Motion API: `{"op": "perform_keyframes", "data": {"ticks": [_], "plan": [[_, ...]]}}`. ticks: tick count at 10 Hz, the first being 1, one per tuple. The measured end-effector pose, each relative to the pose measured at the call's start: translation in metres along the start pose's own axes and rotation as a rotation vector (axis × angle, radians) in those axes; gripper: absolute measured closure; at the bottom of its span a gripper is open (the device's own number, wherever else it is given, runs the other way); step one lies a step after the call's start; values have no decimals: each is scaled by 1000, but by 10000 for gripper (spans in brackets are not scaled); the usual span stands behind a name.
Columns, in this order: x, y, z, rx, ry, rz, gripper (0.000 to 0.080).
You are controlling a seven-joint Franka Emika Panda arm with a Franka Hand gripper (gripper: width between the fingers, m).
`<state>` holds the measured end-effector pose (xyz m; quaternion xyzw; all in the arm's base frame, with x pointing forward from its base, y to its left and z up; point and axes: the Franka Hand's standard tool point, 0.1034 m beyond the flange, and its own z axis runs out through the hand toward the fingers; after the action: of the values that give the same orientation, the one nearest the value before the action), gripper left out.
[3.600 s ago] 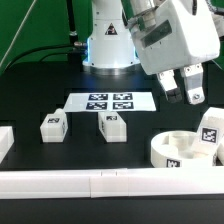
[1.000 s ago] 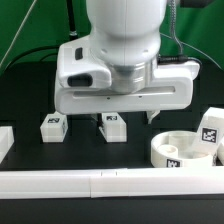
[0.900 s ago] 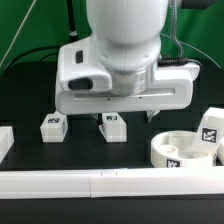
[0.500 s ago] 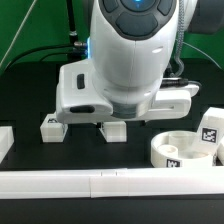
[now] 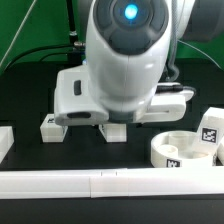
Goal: Assemble stool
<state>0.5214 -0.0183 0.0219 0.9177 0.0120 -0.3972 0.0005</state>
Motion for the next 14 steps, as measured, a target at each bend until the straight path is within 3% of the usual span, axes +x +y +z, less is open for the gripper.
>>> {"op": "perform_keyframes", "data": {"ticks": [2,5,6,7,8,14], "plan": [[-4,4,13,8,-73,7,150],[-3,4,12,8,-67,7,179],[-3,4,12,8,-67,7,358],[-3,4,12,8,-68,7,358],[-3,4,12,8,-68,7,475],[-3,4,12,8,-68,7,475]]}}
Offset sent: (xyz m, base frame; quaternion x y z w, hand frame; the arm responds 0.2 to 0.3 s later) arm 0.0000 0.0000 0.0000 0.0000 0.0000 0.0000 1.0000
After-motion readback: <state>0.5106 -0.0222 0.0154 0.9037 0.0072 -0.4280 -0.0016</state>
